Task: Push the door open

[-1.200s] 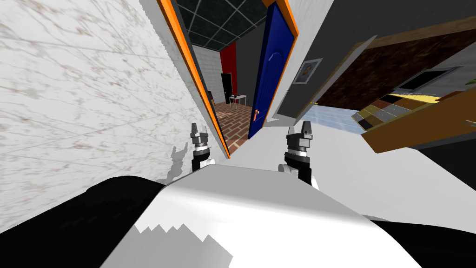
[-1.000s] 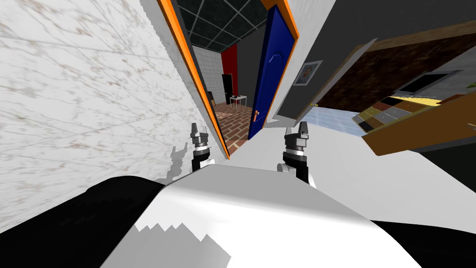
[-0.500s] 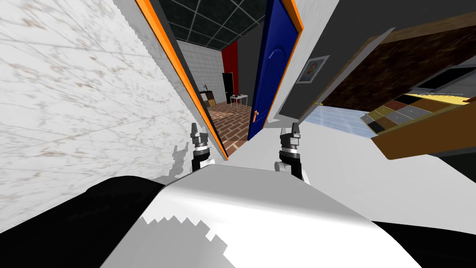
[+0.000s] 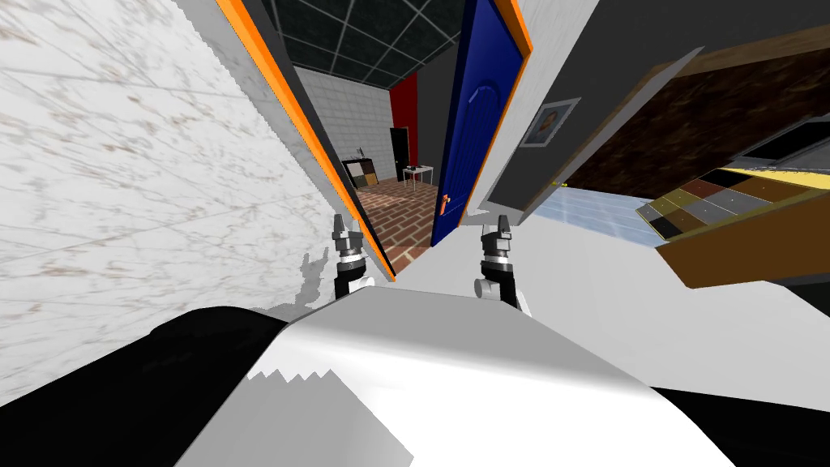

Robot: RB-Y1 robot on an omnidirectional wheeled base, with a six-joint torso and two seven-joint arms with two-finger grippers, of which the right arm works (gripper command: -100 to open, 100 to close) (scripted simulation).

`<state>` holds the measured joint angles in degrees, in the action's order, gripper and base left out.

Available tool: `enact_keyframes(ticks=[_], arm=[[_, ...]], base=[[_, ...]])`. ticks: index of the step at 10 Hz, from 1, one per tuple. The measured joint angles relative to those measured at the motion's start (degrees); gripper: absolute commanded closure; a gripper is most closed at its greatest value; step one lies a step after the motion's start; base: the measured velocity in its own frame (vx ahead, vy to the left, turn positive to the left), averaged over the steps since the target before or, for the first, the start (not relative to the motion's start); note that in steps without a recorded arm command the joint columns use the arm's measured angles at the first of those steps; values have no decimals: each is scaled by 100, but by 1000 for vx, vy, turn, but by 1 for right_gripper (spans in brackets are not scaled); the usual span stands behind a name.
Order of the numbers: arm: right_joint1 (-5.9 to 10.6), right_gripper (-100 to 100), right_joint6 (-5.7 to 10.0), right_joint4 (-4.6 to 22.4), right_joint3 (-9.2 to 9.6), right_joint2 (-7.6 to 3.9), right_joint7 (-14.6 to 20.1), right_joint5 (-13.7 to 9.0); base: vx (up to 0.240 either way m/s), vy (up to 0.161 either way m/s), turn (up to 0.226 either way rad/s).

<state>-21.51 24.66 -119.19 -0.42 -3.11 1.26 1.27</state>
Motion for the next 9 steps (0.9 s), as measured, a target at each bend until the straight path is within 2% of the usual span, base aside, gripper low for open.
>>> enact_keyframes(ticks=[3,6,9], arm=[[265,-100,3,381,52,-67,57,-5],[536,-100,18,811,168,-66,79,24],[809,-100,81,1291,226,-144,164,10]], base=[[87,-99,55],[92,-101,57],[88,-105,64]])
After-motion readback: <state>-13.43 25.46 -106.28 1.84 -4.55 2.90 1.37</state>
